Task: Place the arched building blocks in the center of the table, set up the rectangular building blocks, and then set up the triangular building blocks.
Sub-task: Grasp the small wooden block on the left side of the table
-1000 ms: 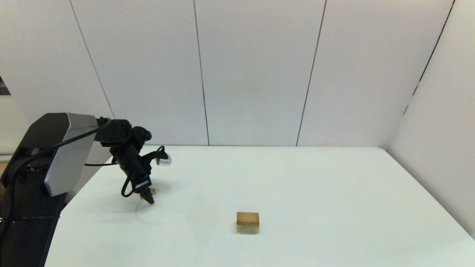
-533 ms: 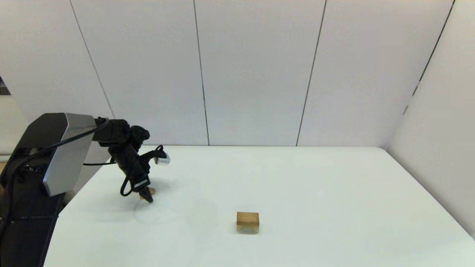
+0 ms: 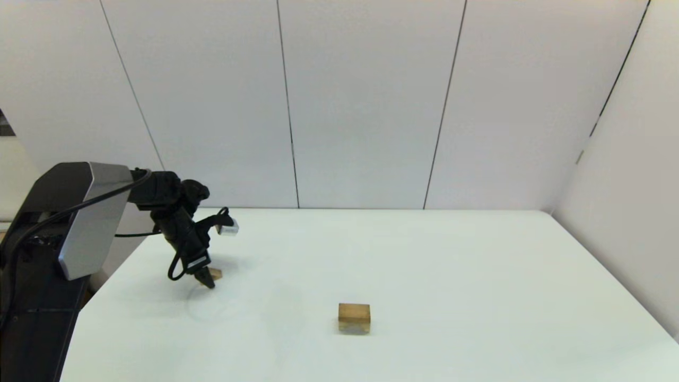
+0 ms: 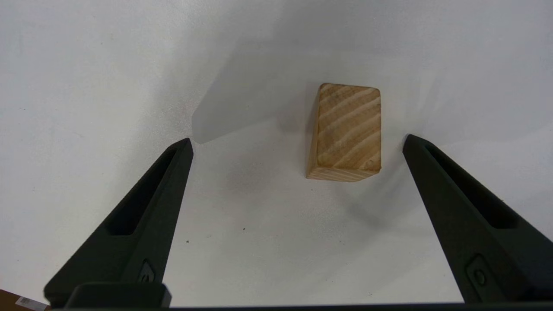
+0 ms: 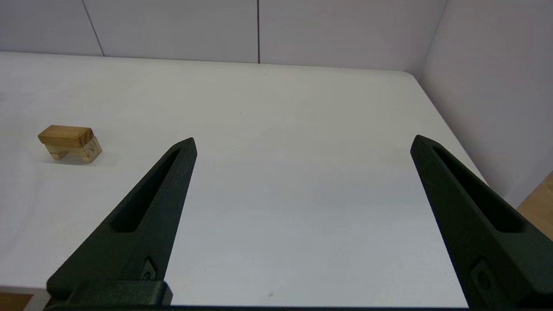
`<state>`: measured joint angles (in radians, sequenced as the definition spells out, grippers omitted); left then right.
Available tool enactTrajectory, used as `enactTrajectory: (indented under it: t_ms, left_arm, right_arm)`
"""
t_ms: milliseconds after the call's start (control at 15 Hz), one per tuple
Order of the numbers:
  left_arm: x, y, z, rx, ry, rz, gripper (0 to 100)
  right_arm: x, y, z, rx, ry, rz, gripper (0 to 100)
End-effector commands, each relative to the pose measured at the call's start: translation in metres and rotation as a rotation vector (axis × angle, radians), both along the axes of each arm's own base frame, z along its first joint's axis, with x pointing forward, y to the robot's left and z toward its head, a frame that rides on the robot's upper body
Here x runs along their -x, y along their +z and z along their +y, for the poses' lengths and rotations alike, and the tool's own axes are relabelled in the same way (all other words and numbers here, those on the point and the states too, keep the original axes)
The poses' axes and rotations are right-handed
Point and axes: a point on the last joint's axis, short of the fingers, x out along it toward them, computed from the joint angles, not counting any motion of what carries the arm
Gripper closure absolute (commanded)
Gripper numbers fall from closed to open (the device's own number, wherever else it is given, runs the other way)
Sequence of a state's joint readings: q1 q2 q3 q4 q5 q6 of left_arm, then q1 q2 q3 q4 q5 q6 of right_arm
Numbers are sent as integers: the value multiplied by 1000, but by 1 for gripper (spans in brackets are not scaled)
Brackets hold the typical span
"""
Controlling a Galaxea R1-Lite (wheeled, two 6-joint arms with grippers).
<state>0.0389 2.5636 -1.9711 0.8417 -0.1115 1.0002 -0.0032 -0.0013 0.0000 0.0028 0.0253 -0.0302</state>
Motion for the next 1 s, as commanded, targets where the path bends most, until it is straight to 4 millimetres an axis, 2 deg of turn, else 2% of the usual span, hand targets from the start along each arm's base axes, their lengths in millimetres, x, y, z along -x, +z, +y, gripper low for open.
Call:
enactTrajectory:
  t_ms: [67, 1000]
  left_arm:
    - [0, -2, 0, 0, -5, 9, 0]
    - [5, 9, 0, 5, -4, 16, 0]
  right_arm:
    - [0, 0, 0, 0, 1, 2, 0]
    - [0, 0, 0, 0, 1, 2, 0]
